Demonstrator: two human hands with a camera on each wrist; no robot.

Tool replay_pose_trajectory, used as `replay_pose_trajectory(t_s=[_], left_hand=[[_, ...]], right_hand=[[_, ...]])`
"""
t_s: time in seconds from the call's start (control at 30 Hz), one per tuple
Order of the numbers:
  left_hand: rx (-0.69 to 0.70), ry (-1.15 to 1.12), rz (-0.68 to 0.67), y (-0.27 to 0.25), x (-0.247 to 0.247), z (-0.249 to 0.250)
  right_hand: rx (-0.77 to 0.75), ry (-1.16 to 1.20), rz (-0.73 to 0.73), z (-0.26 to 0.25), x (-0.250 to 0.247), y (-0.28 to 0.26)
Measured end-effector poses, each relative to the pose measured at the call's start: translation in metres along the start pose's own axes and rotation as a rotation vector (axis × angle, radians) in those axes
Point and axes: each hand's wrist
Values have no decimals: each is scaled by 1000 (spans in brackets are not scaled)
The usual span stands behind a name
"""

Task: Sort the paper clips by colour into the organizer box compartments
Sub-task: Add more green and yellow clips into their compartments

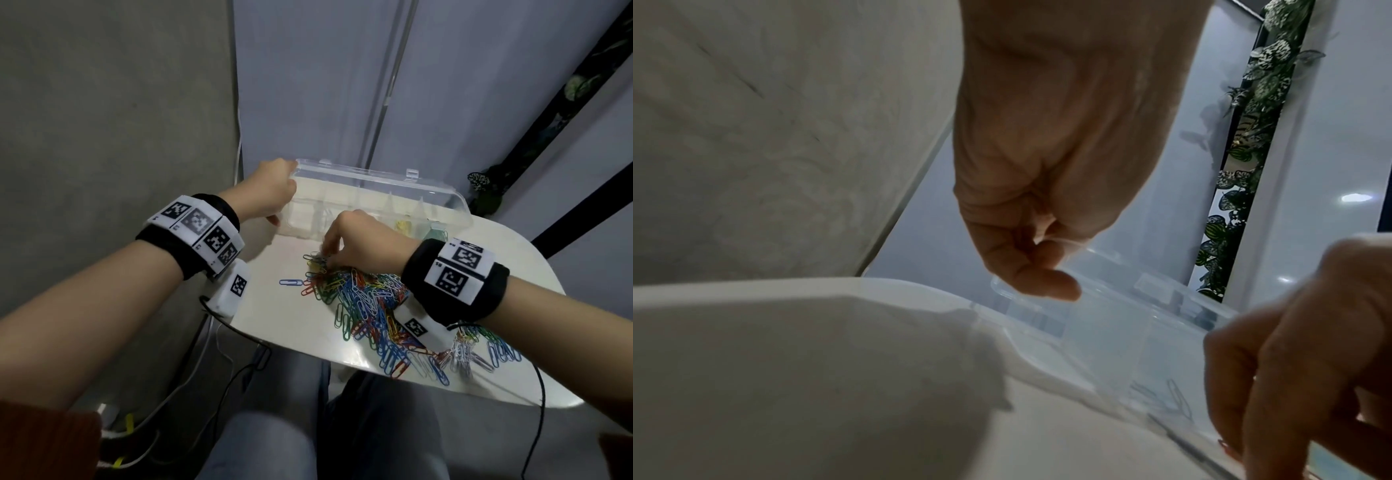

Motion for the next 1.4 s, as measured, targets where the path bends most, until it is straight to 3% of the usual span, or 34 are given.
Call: replay_pose_trajectory(t_s=[0.13,0.57,0.9,1.13,1.4], left_hand=[[11,-1,2,0,0,-1],[2,22,6,2,0,-1],[5,29,-3,4,0,-3],[12,27,4,2,0,-2],[8,4,-11,3,0,-2]], right_hand=[[13,-3,-7,0,-2,1],[97,418,-8,10,-45,-20],[146,379,-2,11,-54,-29],[151,462,179,6,-82,-20],[221,560,148,10,-81,-8]])
Point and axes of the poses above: each hand's wrist, its own y-axis towards the middle knuckle, its own x-axis out of the palm, z = x × y, and after that the axes turned 9 degrees about -z, right-handed
